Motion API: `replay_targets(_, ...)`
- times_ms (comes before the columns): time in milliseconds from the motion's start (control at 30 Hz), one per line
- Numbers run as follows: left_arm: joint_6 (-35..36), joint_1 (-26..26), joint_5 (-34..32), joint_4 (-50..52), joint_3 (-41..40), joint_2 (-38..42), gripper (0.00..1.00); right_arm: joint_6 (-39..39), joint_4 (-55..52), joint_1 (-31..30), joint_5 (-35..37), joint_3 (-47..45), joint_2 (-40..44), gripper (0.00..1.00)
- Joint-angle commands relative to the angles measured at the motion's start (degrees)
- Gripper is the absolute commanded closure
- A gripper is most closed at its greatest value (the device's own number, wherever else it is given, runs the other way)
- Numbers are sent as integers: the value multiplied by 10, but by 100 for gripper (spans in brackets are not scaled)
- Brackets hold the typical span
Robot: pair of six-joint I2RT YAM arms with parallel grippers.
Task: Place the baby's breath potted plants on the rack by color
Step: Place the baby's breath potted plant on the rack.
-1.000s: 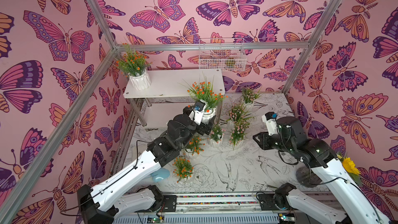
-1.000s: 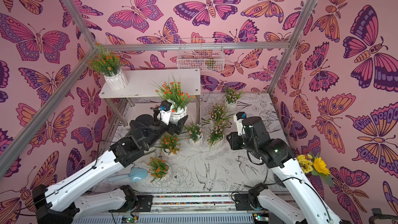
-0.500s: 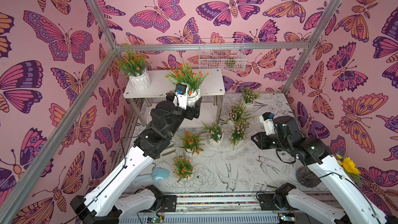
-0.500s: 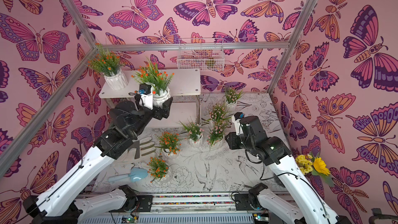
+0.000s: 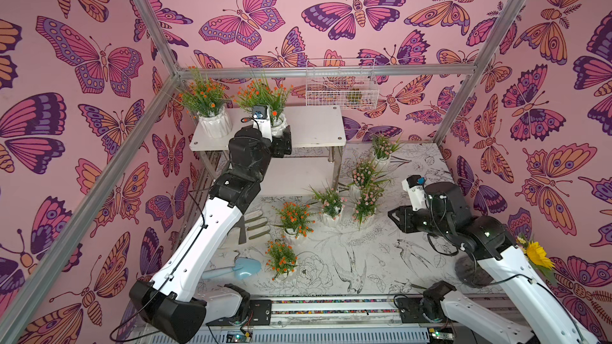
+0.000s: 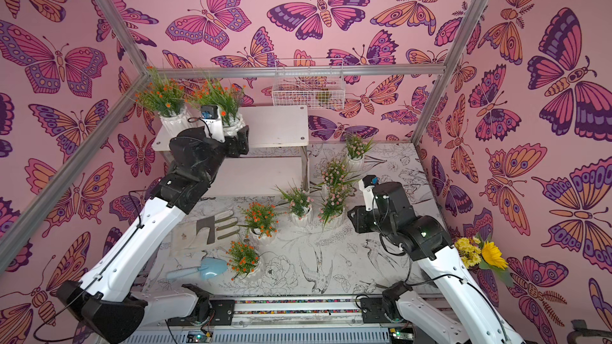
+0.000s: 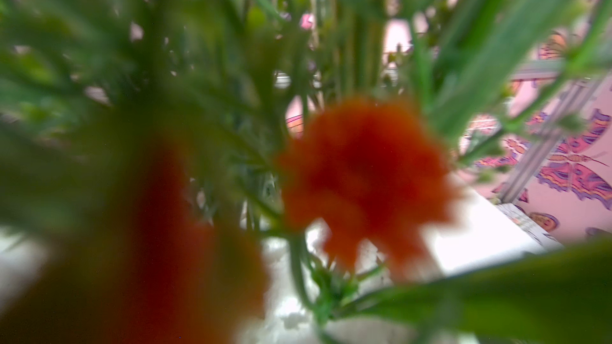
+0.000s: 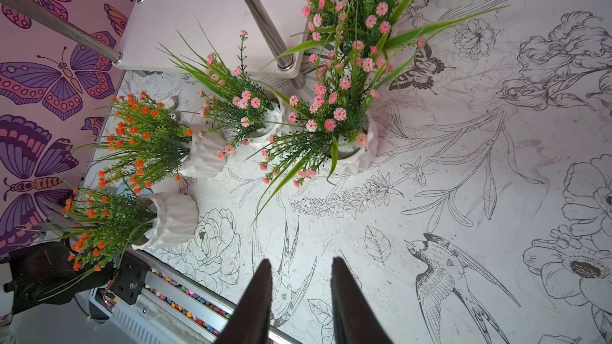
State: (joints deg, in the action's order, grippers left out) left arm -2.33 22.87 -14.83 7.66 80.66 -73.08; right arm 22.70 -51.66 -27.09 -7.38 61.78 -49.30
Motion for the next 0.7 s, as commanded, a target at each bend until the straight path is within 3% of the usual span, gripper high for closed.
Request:
replay_targets(0, -26, -24, 2, -68, 33, -13, 35, 8, -9, 2, 6, -4, 7, 68)
replay_targets(367, -53, -81, -18, -103, 34, -65, 37, 11, -2, 2, 3, -13, 10, 68)
replay_targets(667, -54, -93, -44, -131, 23, -83, 37, 12, 7, 2, 0, -18, 5, 67)
